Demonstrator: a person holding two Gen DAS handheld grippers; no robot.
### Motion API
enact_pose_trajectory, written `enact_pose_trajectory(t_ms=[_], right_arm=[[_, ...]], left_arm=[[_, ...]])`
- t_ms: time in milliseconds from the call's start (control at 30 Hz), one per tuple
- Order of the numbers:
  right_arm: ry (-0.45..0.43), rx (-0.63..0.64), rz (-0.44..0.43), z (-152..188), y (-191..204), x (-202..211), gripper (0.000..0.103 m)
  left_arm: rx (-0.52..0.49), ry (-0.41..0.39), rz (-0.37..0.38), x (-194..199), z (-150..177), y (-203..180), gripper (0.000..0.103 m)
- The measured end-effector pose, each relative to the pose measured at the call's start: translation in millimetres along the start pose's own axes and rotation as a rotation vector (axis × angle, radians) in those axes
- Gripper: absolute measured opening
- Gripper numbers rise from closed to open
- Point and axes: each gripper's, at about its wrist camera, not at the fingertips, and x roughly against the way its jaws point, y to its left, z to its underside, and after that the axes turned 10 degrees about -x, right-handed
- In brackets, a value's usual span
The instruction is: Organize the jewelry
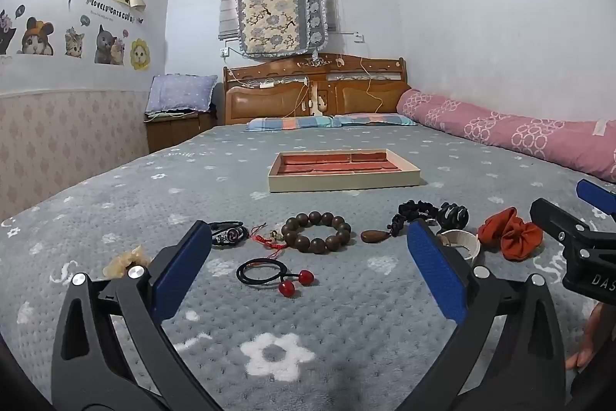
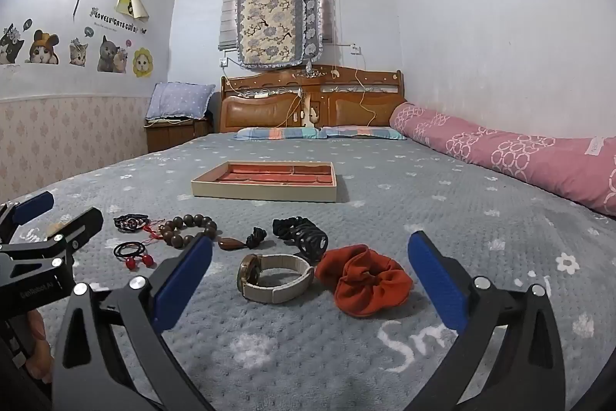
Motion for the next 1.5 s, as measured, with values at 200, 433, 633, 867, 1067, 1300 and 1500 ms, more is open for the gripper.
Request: enact_pose_trajectory(t_ms=[200, 433, 633, 867, 1067, 1300, 1500], right_arm=[[0.003, -0.001, -0.003, 0.2, -0.3, 0.6, 0.099], [0.002, 0.001, 0.000, 0.2, 0.9, 0.3, 0.099], [0.002, 0.000, 0.000, 0.0, 0.9, 1.0, 0.099], [0.004, 0.001, 0.000, -0.2, 1.1, 1.0, 0.099], [0.003, 0.001, 0.000, -0.2, 1.2, 1.2, 0.099], [0.002, 0.002, -0.001, -0.4, 0.9, 1.8, 0.099], [0.003, 0.000, -0.001, -0.5, 0.8, 1.8, 0.099]], left_arm=[[-0.002, -0.002, 0.001, -0.5, 0.1, 0.7, 0.098], [-0.004, -0.005, 0.000, 0.0, 0.2, 1.7, 0.098], [-0.006, -0.002, 0.000, -0.4, -1.4, -0.6, 0.098], [-0.005, -0.001, 0.001, -2.1, -0.1, 0.7, 0.098], [-0.005, -0.001, 0.001, -2.8, 0.2, 1.5, 0.098], [-0.002, 0.002, 0.004, -2.7, 2.1, -1.2, 0.098], [-0.003, 0.002, 0.004, -3.0, 2.2, -1.2, 0.098]])
